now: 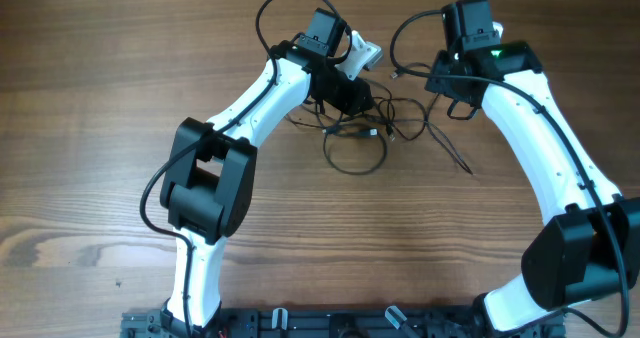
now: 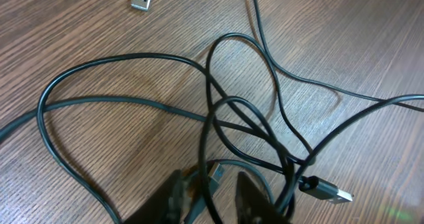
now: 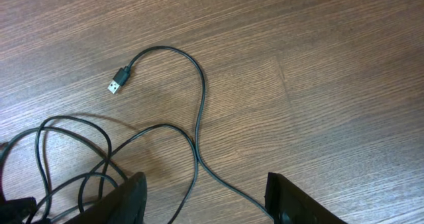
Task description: Untangle cables
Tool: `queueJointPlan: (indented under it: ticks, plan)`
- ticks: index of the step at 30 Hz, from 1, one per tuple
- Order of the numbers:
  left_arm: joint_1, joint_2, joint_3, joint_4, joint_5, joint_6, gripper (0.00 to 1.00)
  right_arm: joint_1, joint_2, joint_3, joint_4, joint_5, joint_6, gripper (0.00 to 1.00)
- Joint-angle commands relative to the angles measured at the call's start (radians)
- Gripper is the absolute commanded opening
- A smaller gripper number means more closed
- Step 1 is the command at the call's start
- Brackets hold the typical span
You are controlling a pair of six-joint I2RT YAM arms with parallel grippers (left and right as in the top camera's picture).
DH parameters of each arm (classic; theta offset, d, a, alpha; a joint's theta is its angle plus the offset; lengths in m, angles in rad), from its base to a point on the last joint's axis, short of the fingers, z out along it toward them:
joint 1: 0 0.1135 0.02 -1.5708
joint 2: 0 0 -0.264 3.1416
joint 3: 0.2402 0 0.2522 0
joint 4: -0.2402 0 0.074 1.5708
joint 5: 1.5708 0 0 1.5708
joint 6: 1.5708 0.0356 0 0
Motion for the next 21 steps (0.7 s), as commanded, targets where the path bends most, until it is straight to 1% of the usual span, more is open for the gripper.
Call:
queueJointPlan:
  ticks: [1,5,8,11,16,21]
  plan:
    - [-0.001,0.011,0.010,0.000,0.042,0.006,0.04,0.002,0.011,-0.001,0.006,-0.013,0.011,0.60]
    - [-0.001,0.011,0.010,0.000,0.047,0.005,0.04,0.002,0.011,-0.001,0.008,-0.013,0.012,0.60]
    - [0.002,0.005,0.014,0.011,0.095,0.005,0.04,0.002,0.011,-0.001,0.010,-0.012,0.016,0.60]
    - [0.006,-0.008,0.021,0.024,0.106,0.005,0.04,0.002,0.011,-0.001,0.010,-0.013,0.023,0.60]
    - [0.020,-0.065,0.024,0.077,0.062,0.005,0.04,0.002,0.011,-0.001,0.014,-0.012,0.024,0.60]
    - [0.068,-0.153,0.049,0.108,0.022,-0.006,0.04,0.002,0.011,-0.001,0.016,-0.031,0.019,0.61]
